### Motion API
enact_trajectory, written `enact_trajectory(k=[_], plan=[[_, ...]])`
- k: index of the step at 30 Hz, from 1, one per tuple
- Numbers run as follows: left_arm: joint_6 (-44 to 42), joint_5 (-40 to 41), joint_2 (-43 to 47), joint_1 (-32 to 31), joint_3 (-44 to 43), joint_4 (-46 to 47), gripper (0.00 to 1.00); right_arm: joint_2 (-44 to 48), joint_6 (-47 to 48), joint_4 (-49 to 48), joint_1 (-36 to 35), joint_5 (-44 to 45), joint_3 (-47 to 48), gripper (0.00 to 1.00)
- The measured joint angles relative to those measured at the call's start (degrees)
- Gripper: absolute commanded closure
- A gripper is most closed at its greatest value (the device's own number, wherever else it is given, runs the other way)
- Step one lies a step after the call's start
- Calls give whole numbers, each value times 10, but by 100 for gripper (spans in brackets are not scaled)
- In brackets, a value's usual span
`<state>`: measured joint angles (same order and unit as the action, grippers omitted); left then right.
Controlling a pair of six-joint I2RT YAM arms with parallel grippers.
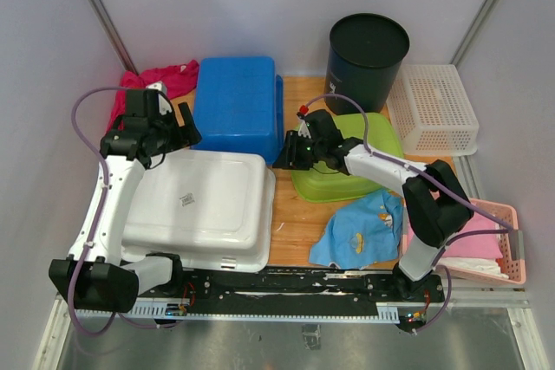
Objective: Turn the large container upside down
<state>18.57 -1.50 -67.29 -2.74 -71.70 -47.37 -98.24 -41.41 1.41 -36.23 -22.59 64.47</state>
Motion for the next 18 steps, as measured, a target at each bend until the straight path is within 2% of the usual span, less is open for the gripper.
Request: enact_trajectory(k=[8, 10, 18], plan=[[11, 15, -1, 0, -58, 6, 10, 9, 47, 33, 0, 43, 73, 62], [12, 9, 3, 0, -61, 10, 9, -12, 52, 34, 0, 48, 101, 65], [14, -50, 47, 0, -49, 35, 9, -136, 55, 33, 0, 64, 193, 66]])
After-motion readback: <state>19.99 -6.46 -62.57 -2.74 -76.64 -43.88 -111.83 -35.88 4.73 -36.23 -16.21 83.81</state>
